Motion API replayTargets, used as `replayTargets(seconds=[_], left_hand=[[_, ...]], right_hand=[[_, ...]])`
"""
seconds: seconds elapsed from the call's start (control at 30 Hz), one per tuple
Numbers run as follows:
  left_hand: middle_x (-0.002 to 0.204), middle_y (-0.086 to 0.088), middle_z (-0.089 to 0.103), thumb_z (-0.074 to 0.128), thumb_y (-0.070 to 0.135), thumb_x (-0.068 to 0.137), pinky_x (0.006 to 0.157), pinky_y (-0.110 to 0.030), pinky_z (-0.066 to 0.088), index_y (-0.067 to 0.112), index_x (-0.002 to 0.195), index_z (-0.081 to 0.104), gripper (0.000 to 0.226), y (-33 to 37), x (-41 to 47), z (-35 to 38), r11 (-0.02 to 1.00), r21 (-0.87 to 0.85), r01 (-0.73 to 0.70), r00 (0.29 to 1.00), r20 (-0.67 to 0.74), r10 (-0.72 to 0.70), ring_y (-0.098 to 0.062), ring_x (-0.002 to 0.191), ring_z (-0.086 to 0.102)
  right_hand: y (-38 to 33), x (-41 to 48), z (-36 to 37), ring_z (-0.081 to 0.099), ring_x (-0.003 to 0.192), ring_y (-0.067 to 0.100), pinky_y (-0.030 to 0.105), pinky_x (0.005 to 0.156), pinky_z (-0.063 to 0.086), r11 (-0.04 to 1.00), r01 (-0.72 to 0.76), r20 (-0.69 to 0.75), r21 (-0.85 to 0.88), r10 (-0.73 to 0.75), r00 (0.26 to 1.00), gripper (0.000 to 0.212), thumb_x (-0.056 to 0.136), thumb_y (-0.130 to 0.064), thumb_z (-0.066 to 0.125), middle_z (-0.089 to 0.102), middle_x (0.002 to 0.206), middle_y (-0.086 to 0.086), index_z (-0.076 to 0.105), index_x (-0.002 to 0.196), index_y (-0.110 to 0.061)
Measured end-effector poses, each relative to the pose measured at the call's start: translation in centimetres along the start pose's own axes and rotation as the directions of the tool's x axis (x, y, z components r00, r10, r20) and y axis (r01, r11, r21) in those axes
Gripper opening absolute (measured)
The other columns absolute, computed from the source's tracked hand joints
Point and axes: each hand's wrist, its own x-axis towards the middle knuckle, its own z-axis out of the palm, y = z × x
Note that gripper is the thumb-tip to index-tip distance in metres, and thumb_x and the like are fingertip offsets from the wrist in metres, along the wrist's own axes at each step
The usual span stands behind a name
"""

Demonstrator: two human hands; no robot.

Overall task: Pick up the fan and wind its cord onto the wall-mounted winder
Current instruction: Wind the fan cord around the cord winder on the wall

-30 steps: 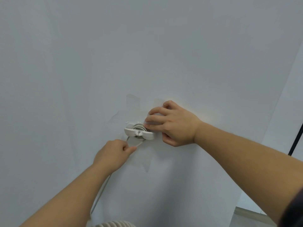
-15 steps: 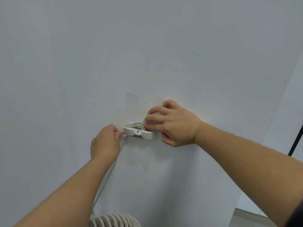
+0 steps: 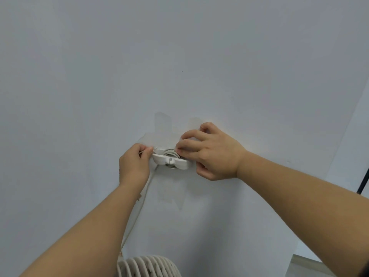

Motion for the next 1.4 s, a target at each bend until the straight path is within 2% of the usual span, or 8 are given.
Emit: replayTargets(seconds=[0.4, 0.53, 0.63, 0.83, 1.03, 1.1, 1.23, 1.4], left_hand=[[0.058, 0.002, 0.052, 0.046, 0.03, 0.097, 0.059, -0.033, 0.039, 0.01, 0.07, 0.061, 0.037, 0.9, -1.3, -1.2, 0.939, -0.318, 0.129, 0.992, 0.056, -0.117, -0.02, 0.057, 0.044], [0.061, -0.003, 0.049, 0.048, 0.024, 0.098, 0.05, -0.029, 0.05, 0.008, 0.075, 0.063, 0.032, 0.7, -2.1, -2.0, 0.856, -0.446, 0.263, 0.96, 0.209, -0.186, -0.016, 0.058, 0.048], [0.072, -0.007, 0.054, 0.051, 0.02, 0.097, 0.058, -0.03, 0.06, 0.002, 0.082, 0.065, 0.027, 0.5, -2.4, -2.6, 0.76, -0.532, 0.373, 0.921, 0.314, -0.232, -0.016, 0.068, 0.055], [0.098, -0.01, 0.067, 0.046, 0.007, 0.097, 0.075, -0.039, 0.058, 0.004, 0.091, 0.071, 0.025, 0.3, -2.8, -3.5, 0.639, -0.597, 0.486, 0.861, 0.453, -0.232, -0.019, 0.096, 0.061], [0.098, 0.006, 0.074, 0.05, 0.011, 0.096, 0.085, -0.035, 0.053, 0.011, 0.099, 0.074, 0.025, 0.0, -3.0, -4.0, 0.712, -0.521, 0.47, 0.851, 0.481, -0.211, -0.005, 0.095, 0.066], [0.082, 0.01, 0.076, 0.054, 0.012, 0.094, 0.078, -0.03, 0.05, 0.013, 0.093, 0.074, 0.02, 0.1, -3.0, -4.2, 0.719, -0.521, 0.459, 0.857, 0.474, -0.204, 0.001, 0.078, 0.07], [0.094, 0.007, 0.072, 0.065, 0.018, 0.087, 0.086, -0.03, 0.042, 0.019, 0.09, 0.072, 0.007, 0.2, -3.0, -4.2, 0.724, -0.502, 0.473, 0.862, 0.433, -0.263, -0.006, 0.095, 0.062], [0.092, 0.012, 0.071, 0.071, 0.023, 0.083, 0.088, -0.026, 0.036, 0.02, 0.089, 0.073, 0.007, 0.2, -2.9, -4.4, 0.752, -0.471, 0.461, 0.864, 0.433, -0.258, 0.005, 0.093, 0.055]], right_hand=[[-1.6, 0.7, -0.3, 0.055, 0.11, 0.02, 0.038, 0.089, 0.031, 0.99, -0.137, -0.008, 0.025, 0.137, 0.991, 0.034, 0.081, -0.026, 0.043, 0.063, 0.11, -0.007, 0.069, 0.101, -0.022], [-3.5, 2.1, -1.3, 0.057, 0.082, 0.027, 0.034, 0.068, 0.041, 0.955, -0.267, -0.062, 0.13, 0.277, 0.959, 0.01, 0.076, -0.017, 0.06, 0.062, 0.095, 0.005, 0.067, 0.08, -0.012], [-5.1, 2.9, -1.7, 0.055, 0.068, 0.028, 0.03, 0.052, 0.032, 0.903, -0.299, -0.005, 0.307, 0.316, 0.949, 0.007, 0.08, -0.013, 0.061, 0.058, 0.087, 0.008, 0.063, 0.085, -0.008], [-6.3, 4.4, -1.8, 0.06, 0.069, 0.02, 0.034, 0.068, 0.054, 0.401, -0.636, 0.302, 0.659, 0.634, 0.712, 0.024, 0.086, -0.011, 0.048, 0.07, 0.081, 0.003, 0.071, 0.091, -0.013], [-7.5, 4.8, -1.9, 0.069, 0.05, 0.014, 0.022, 0.042, 0.051, -0.055, -0.633, 0.574, 0.772, 0.487, 0.659, 0.023, 0.089, -0.004, 0.045, 0.07, 0.098, 0.009, 0.067, 0.092, -0.012], [-8.0, 4.8, -1.6, 0.068, 0.051, 0.015, 0.021, 0.042, 0.05, -0.157, -0.63, 0.626, 0.761, 0.435, 0.647, 0.025, 0.091, -0.001, 0.046, 0.066, 0.11, 0.008, 0.065, 0.103, -0.011], [-8.7, 4.5, -1.4, 0.067, 0.056, 0.015, 0.018, 0.044, 0.05, -0.259, -0.661, 0.707, 0.705, 0.331, 0.625, 0.034, 0.093, -0.002, 0.044, 0.063, 0.122, 0.007, 0.056, 0.125, -0.005], [-8.7, 4.5, -1.7, 0.061, 0.056, 0.01, 0.018, 0.048, 0.039, -0.311, -0.636, 0.708, 0.706, 0.329, 0.625, 0.027, 0.088, -0.006, 0.054, 0.07, 0.116, 0.003, 0.063, 0.112, -0.015]])
